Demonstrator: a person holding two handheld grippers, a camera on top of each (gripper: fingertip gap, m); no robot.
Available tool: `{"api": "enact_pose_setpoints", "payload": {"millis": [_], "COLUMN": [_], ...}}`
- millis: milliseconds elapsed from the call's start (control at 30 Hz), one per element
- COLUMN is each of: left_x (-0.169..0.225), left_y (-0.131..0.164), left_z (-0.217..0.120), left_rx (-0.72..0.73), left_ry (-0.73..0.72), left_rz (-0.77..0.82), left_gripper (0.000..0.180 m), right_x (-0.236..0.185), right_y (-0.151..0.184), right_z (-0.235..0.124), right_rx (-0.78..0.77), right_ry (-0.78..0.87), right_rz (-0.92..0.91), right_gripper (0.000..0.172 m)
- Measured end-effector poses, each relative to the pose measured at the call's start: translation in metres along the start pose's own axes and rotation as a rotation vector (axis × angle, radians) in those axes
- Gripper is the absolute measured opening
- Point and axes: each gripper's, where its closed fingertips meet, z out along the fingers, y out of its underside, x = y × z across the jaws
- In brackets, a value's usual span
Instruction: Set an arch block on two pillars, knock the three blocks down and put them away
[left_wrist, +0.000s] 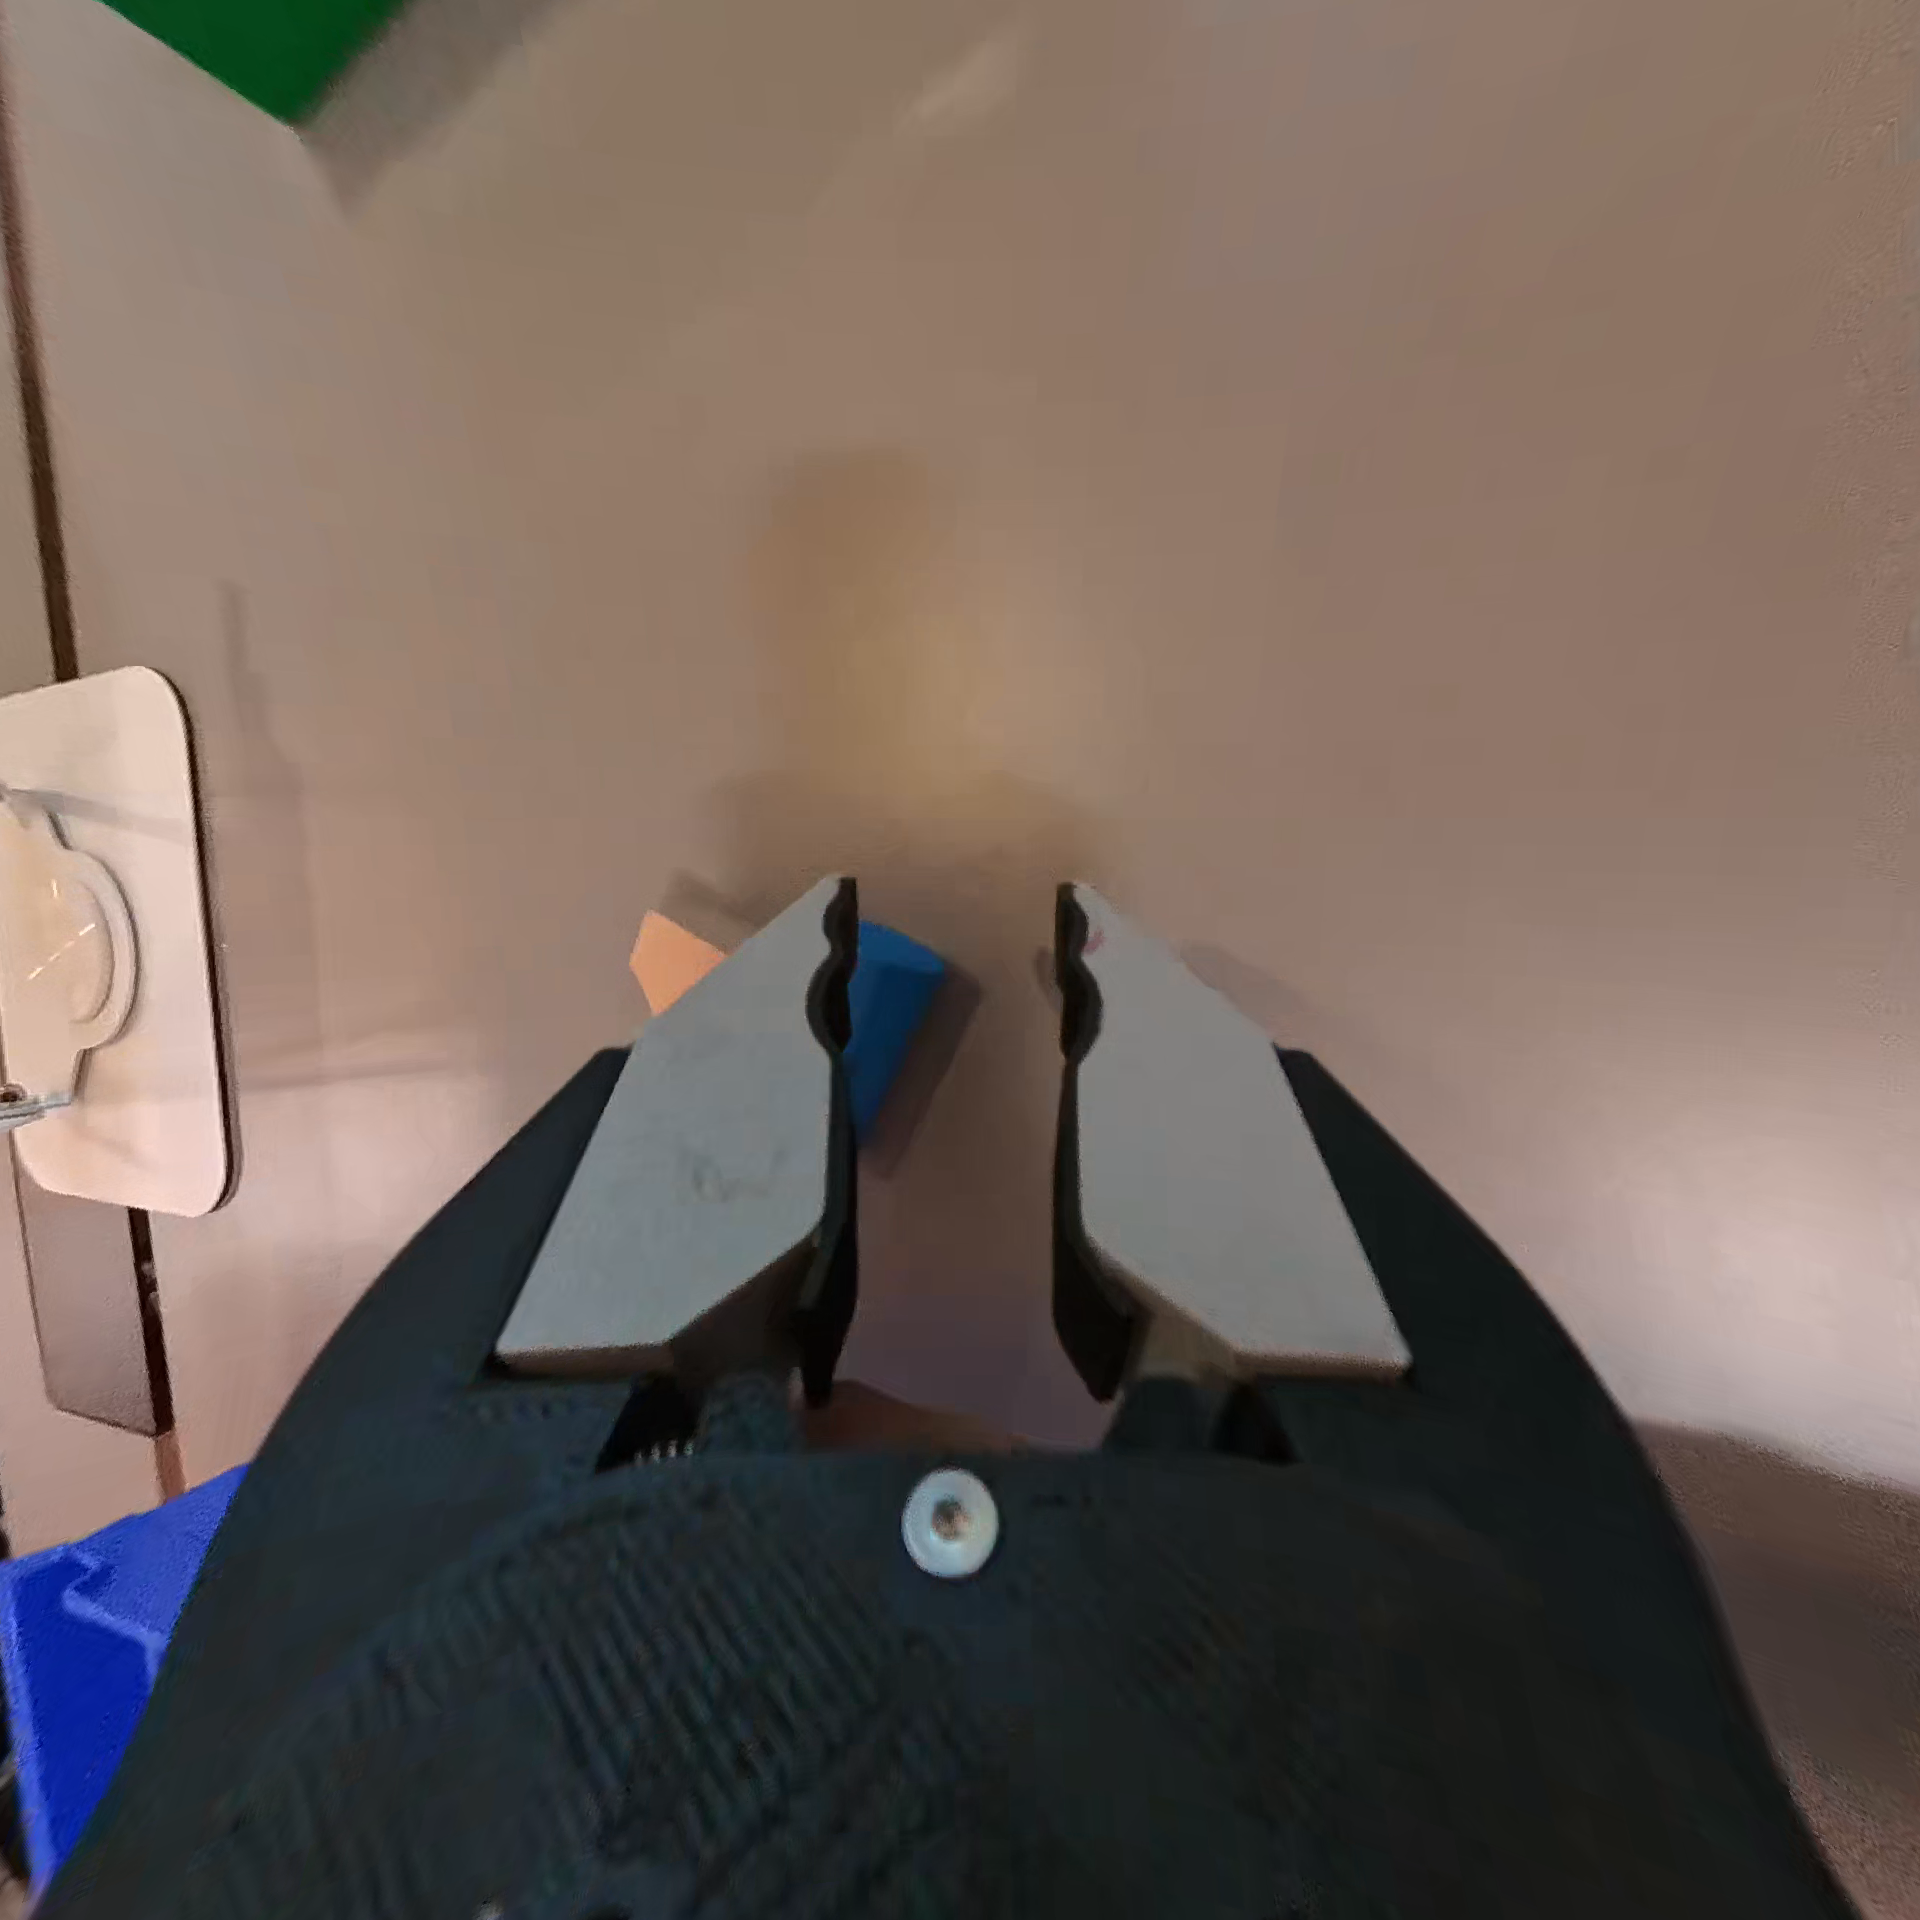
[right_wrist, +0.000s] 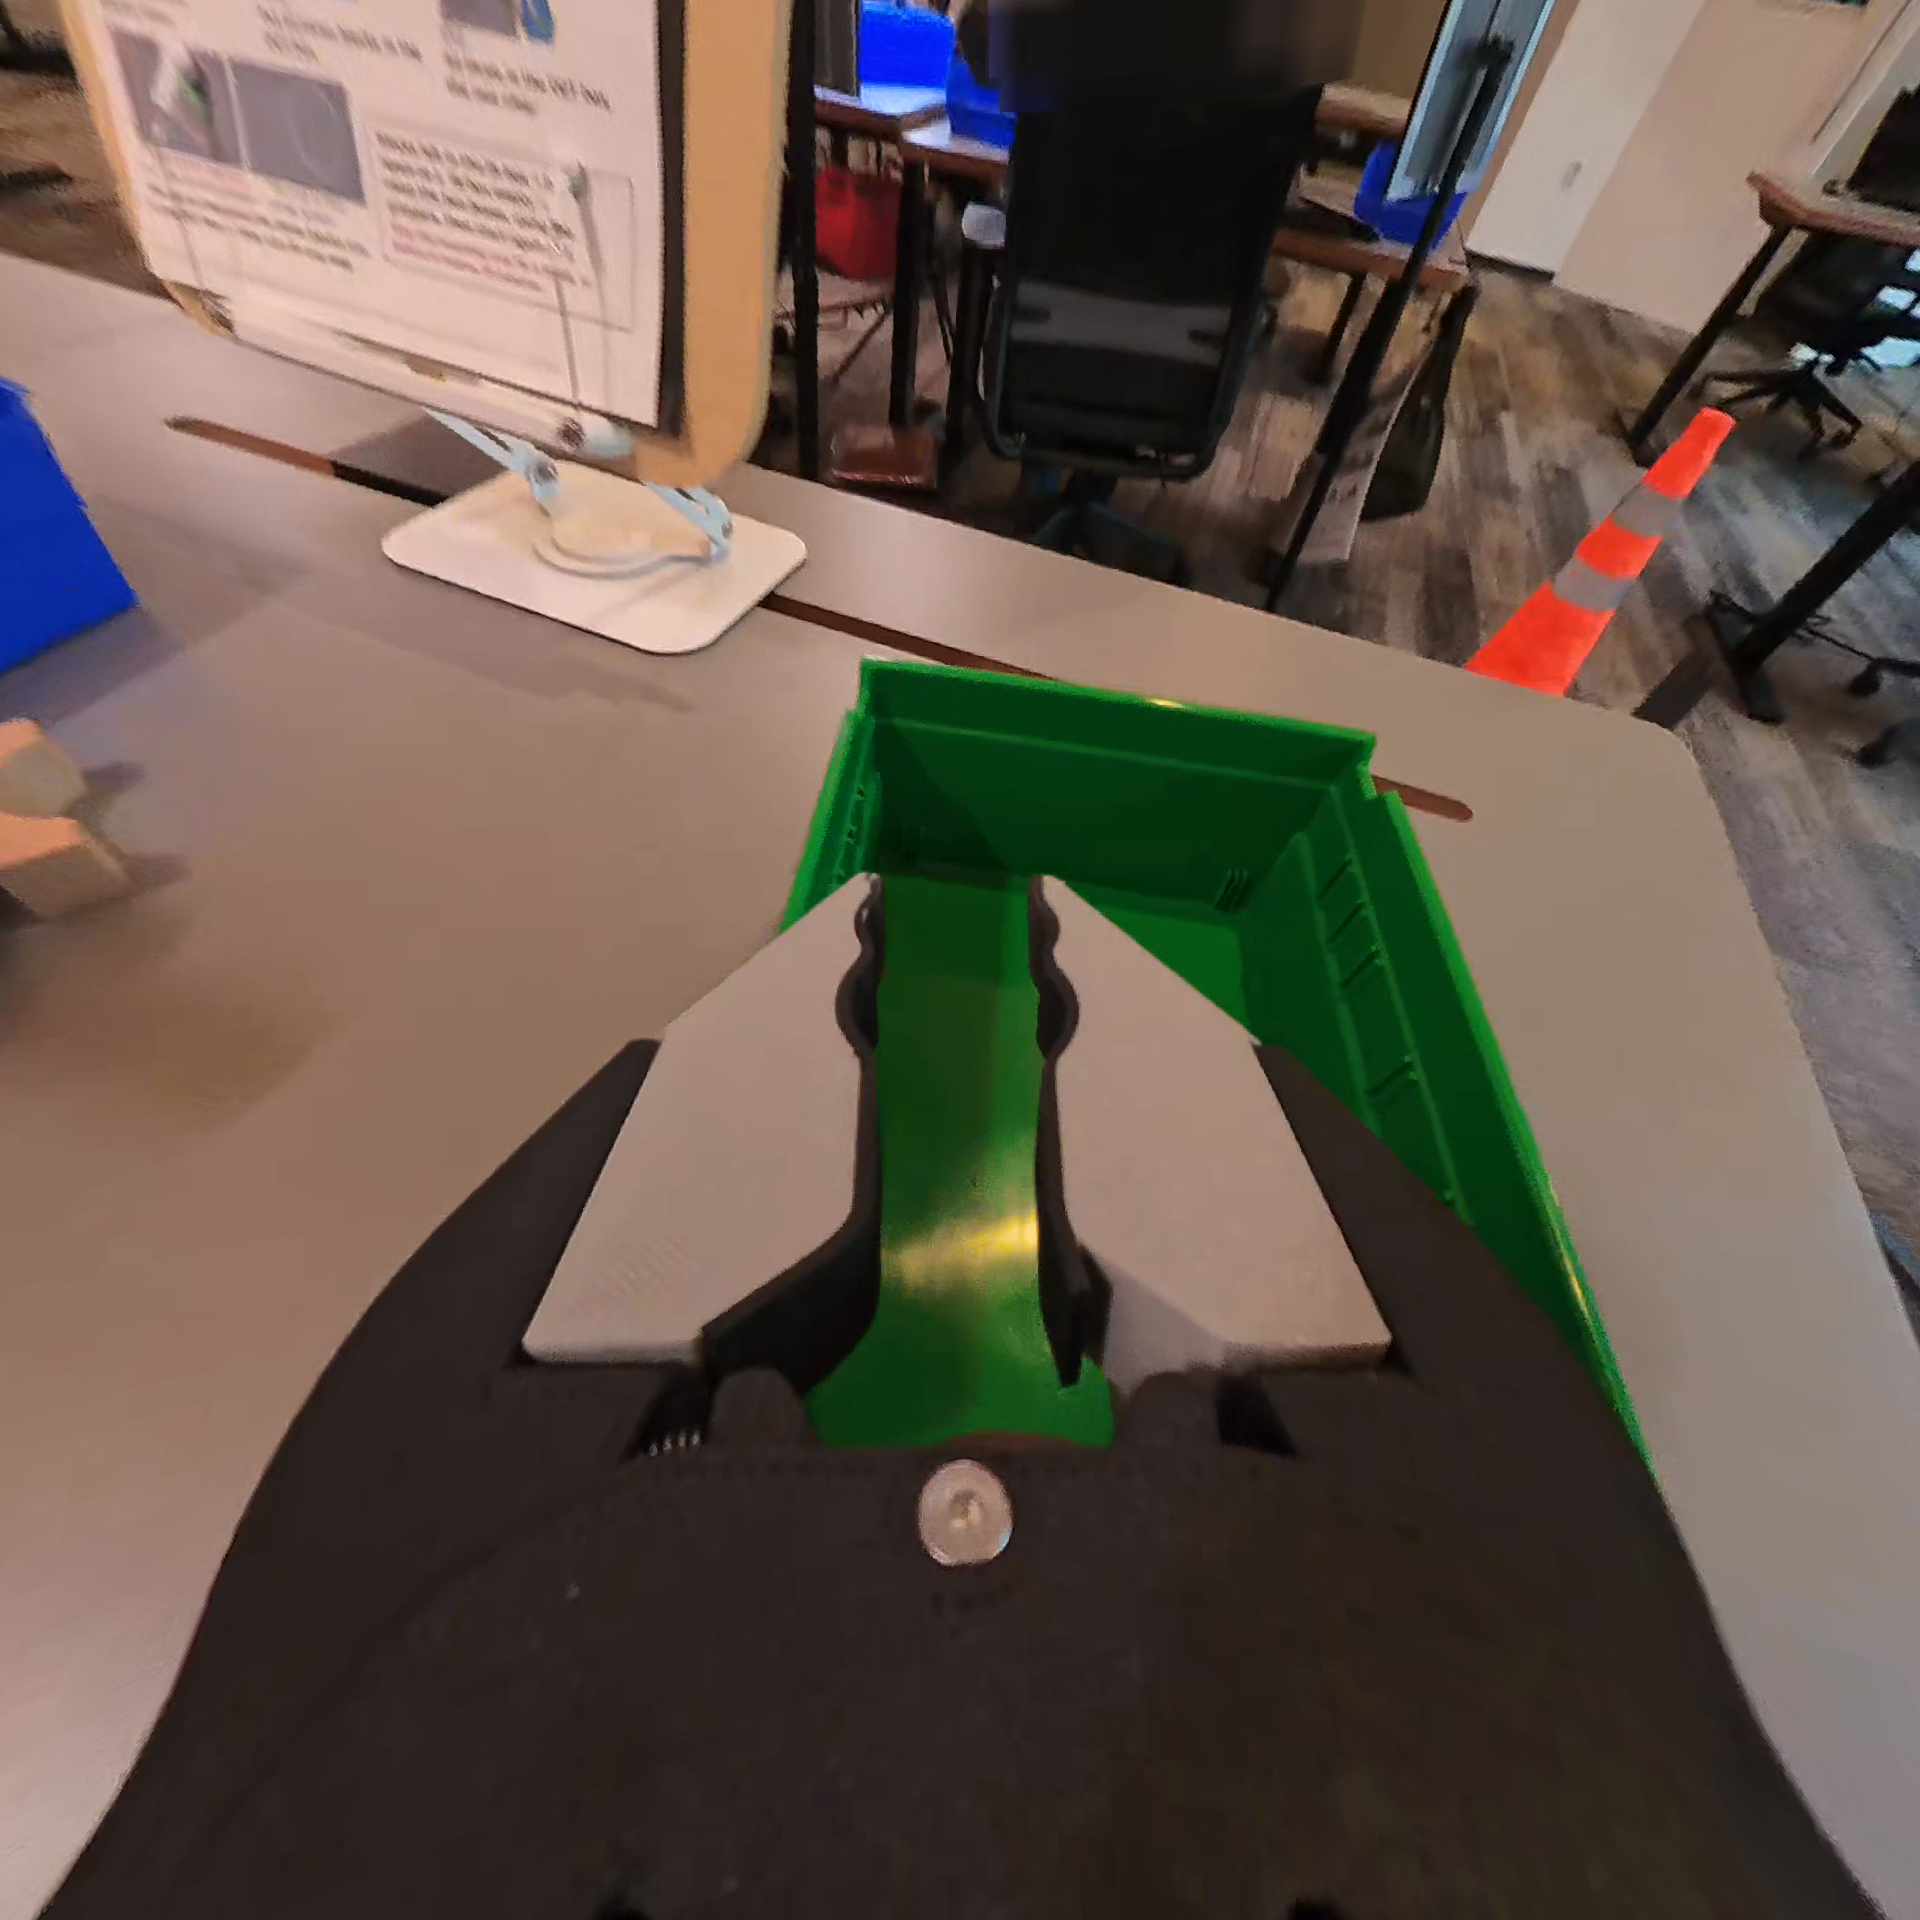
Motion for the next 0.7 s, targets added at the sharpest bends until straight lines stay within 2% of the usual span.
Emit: {"api": "enact_pose_setpoints", "payload": {"millis": [67, 233, 267, 400, 467, 567, 700], "left_x": [-0.001, -0.022, -0.026, -0.031, -0.029, -0.028, -0.056], "left_y": [0.01, 0.056, 0.058, 0.056, 0.05, 0.027, -0.033], "left_z": [0.009, 0.028, 0.031, 0.035, 0.038, 0.04, 0.022], "left_rx": [-0.082, -0.409, -0.431, -0.45, -0.41, -0.246, 0.15], "left_ry": [0.033, 0.004, -0.009, 0.028, 0.043, 0.035, -0.151], "left_rz": [0.011, 0.111, 0.129, 0.133, 0.13, 0.08, -0.056], "left_gripper": [0.036, 0.044, 0.032, 0.029, 0.029, 0.029, 0.029], "right_x": [-0.004, 0.002, 0.004, 0.004, -0.006, -0.039, -0.091], "right_y": [-0.005, 0.002, 0.003, 0.001, 0.0, -0.001, -0.01], "right_z": [-0.006, -0.008, -0.008, -0.011, -0.012, -0.013, -0.02], "right_rx": [0.025, -0.004, -0.007, 0.014, 0.018, 0.017, 0.058], "right_ry": [-0.022, -0.011, -0.005, -0.032, -0.096, -0.289, -0.575], "right_rz": [0.001, -0.018, -0.02, -0.003, 0.018, 0.051, 0.051], "right_gripper": [0.024, 0.025, 0.025, 0.024, 0.025, 0.027, 0.034]}}
